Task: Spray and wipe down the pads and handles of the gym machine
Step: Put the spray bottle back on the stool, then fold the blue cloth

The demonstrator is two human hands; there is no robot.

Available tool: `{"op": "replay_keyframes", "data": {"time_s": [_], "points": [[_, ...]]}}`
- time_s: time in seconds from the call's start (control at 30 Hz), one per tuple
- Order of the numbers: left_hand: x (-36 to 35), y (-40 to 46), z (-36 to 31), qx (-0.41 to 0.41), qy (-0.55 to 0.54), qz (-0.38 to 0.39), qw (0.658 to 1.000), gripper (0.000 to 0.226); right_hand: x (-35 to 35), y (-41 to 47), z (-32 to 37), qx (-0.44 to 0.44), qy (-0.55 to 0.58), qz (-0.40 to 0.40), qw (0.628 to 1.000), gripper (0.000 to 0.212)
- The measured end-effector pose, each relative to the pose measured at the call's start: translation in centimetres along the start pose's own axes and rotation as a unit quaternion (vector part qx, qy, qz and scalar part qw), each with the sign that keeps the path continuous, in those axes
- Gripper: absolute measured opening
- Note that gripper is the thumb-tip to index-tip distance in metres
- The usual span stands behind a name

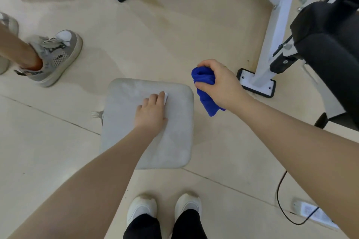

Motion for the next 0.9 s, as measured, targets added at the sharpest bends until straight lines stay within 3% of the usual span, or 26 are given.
{"op": "replay_keyframes", "data": {"time_s": [0.07, 0.23, 0.4, 0.53, 0.7, 0.9], "points": [[0.3, -1.2, -0.2, -0.022, 0.016, 0.009, 1.000, 0.084, 0.0, -0.1, 0.9, 0.008, -0.016, 0.015, 1.000, 0.040], [3.3, -3.0, 1.6, 0.023, -0.038, 0.002, 0.999, 0.087, -0.7, -0.6, 4.3, 0.044, -0.052, 0.048, 0.997, 0.037], [8.5, -6.8, 2.7, 0.015, -0.174, -0.019, 0.984, 0.084, -1.6, -2.0, 10.4, 0.073, -0.047, 0.116, 0.989, 0.036], [14.4, -10.8, 3.3, 0.012, -0.326, -0.037, 0.945, 0.091, -2.5, -3.7, 17.2, 0.095, -0.044, 0.168, 0.980, 0.038], [21.8, -13.9, 4.9, -0.005, -0.442, -0.098, 0.892, 0.100, -4.7, -5.3, 25.7, 0.130, -0.064, 0.211, 0.967, 0.040], [25.9, -20.0, 10.4, 0.043, -0.540, -0.125, 0.831, 0.094, -9.1, -8.5, 33.8, 0.137, 0.004, 0.273, 0.952, 0.031]]}}
Point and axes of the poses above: each hand's wrist, its own y-axis towards the middle knuckle, its own x-axis out of the back of the hand, z = x × y, the point moved 9 cm from there along y, towards the middle knuckle
